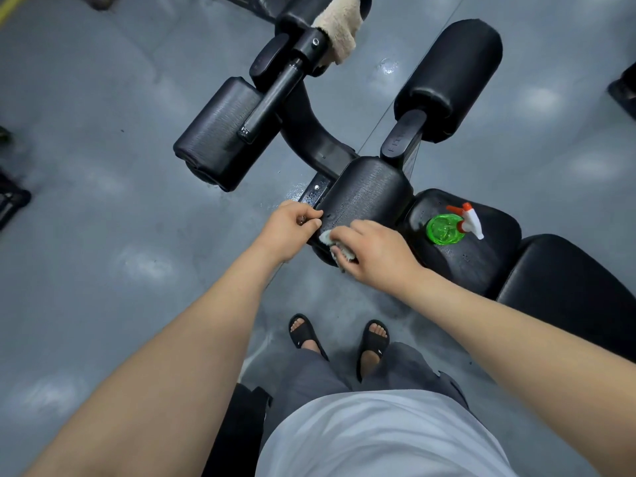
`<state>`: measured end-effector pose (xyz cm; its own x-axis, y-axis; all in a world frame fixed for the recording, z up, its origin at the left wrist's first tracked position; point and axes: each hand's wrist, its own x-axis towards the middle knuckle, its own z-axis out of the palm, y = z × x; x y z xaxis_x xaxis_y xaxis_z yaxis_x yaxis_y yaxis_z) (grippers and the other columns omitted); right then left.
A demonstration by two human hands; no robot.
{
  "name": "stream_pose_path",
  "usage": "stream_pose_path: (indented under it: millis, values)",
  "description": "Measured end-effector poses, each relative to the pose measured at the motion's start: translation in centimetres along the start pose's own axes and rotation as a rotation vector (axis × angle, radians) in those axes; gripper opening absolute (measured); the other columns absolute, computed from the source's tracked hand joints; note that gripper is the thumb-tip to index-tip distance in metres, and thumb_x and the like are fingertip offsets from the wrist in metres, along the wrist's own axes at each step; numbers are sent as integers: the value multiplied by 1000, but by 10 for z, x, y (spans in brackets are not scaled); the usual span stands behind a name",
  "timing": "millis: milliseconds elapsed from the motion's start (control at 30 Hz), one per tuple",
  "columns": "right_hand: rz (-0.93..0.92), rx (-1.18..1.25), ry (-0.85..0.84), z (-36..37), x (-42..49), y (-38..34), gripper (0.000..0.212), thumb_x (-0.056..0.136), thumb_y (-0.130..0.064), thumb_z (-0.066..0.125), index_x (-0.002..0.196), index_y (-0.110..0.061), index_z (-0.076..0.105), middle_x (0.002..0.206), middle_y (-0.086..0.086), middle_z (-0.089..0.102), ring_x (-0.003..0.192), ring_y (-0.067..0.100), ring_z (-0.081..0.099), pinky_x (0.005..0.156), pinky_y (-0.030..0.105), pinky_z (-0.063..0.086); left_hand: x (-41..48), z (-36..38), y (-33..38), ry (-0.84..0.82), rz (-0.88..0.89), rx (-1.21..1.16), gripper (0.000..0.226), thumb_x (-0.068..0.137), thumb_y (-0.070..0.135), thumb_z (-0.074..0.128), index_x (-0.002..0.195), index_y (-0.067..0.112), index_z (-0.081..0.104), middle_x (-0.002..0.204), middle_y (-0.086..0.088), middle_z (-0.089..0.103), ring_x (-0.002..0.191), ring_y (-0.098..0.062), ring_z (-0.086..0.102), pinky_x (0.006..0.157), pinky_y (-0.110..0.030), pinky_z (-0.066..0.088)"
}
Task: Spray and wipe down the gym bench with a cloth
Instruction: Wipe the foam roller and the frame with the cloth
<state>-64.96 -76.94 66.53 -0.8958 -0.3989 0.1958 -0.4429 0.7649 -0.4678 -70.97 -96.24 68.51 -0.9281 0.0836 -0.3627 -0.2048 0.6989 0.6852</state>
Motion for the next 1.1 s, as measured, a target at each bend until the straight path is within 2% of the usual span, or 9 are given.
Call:
stream_pose_path:
  millis: [133,200,267,400,533,667,767,1033,1100]
  values:
    - [-93,-58,-34,-7,5,9,18,94,-39,52,101,-28,65,81,-3,52,78,23,56,48,31,42,-3,-5,6,-49,-61,-69,15,98,12,65,111,13,74,102,1,70,77,-5,59,60,-3,40]
    - [-38,-88,-7,-12,13,21,20,93,-40,52,104,-29,65,83,-3,54,82,26,59,50,31,43,-5,-6,9,-64,-53,-95,18,100,8,62,113,10,73,101,2,69,82,-10,61,62,-2,42]
    - [60,-101,49,-15,23,34,21,92,-39,55,106,-28,65,84,0,56,84,30,61,52,31,42,-7,-6,11,-65,-28,-93,18,99,4,61,112,8,73,96,12,61,83,-11,61,66,-1,42]
    - [197,-118,105,-16,31,39,19,94,-36,56,106,-23,64,83,2,55,81,32,59,52,30,38,-5,-5,8,-79,5,-63,17,97,6,65,100,21,73,99,12,51,86,-10,62,72,-8,44]
    - [115,-14,55,-7,17,21,22,91,-38,55,106,-23,63,83,2,55,79,33,61,56,39,50,-3,-6,4,-97,20,-35,26,97,0,60,99,23,72,100,11,51,78,-5,59,68,-11,42]
    - [-8,19,-16,-1,-1,6,23,91,-38,54,108,-25,64,84,-1,54,77,27,59,51,35,47,-2,-9,6,-95,37,15,23,97,0,60,106,15,74,94,16,48,68,0,51,58,-7,38]
    - [-36,-64,-17,-6,3,13,23,94,-42,52,109,-29,65,84,-3,54,77,25,60,47,33,46,-1,-10,8,-93,48,41,22,97,0,61,106,15,74,94,16,48,68,1,51,57,-5,37]
    - [196,-152,103,-17,33,46,23,98,-42,51,113,-29,62,90,1,58,87,31,61,55,33,43,0,-9,10,-123,48,35,23,95,1,64,100,21,73,97,14,47,77,-1,57,63,-4,40]
    - [261,-158,119,-16,36,47,24,99,-40,50,115,-25,61,94,5,59,87,35,61,57,36,45,0,-9,9,-131,55,36,24,94,4,66,96,27,73,98,14,48,82,-6,60,70,-10,44]
